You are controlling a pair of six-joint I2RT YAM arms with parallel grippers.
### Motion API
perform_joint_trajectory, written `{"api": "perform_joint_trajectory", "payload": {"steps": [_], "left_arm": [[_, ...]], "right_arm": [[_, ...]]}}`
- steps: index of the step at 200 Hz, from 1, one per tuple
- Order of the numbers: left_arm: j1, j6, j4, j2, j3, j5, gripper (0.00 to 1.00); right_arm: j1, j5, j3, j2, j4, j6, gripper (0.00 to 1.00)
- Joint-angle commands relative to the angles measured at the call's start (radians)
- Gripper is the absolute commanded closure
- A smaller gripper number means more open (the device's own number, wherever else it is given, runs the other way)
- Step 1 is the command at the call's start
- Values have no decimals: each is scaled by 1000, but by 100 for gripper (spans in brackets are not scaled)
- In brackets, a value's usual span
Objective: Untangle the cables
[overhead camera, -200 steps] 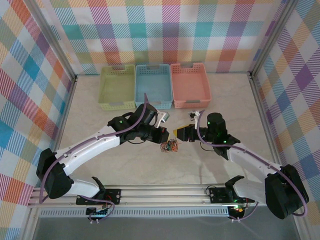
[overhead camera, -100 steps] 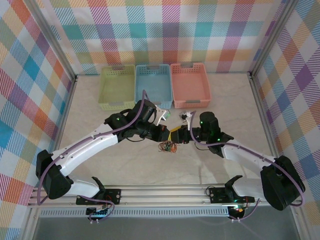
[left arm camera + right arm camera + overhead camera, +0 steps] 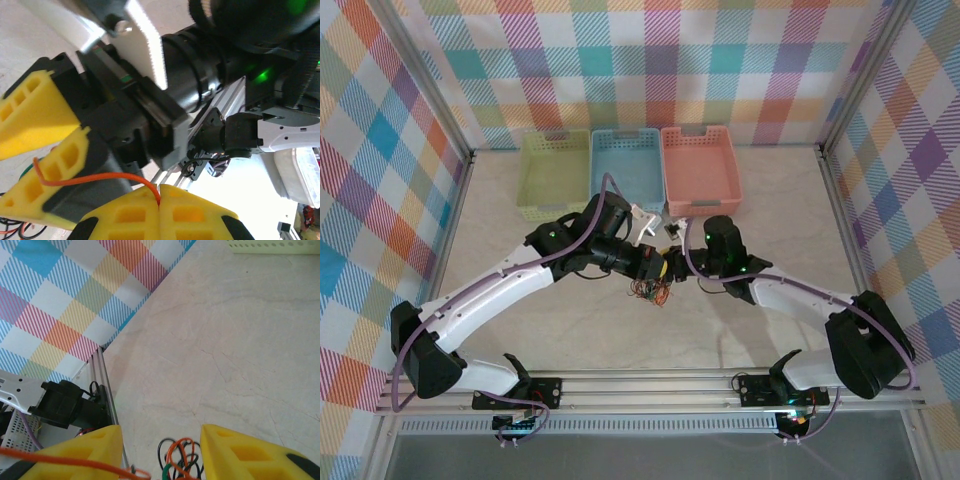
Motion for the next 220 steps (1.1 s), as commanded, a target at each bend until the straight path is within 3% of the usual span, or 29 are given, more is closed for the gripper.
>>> {"api": "perform_joint_trajectory", "payload": {"steps": [1, 44, 119, 220], "left_arm": [[-9, 11, 5, -28, 54, 52, 100], [-8, 9, -54, -40, 166, 69, 100], [6, 25, -152, -73, 357, -76, 100], [72, 18, -161, -120, 335, -214, 100]], "right_arm": [[7, 0, 47, 21, -25, 12, 55], [7, 24, 102, 75, -113, 34, 56], [1, 13, 164, 164, -199, 94, 57], [-36, -50, 151, 232, -208, 166, 59]]}}
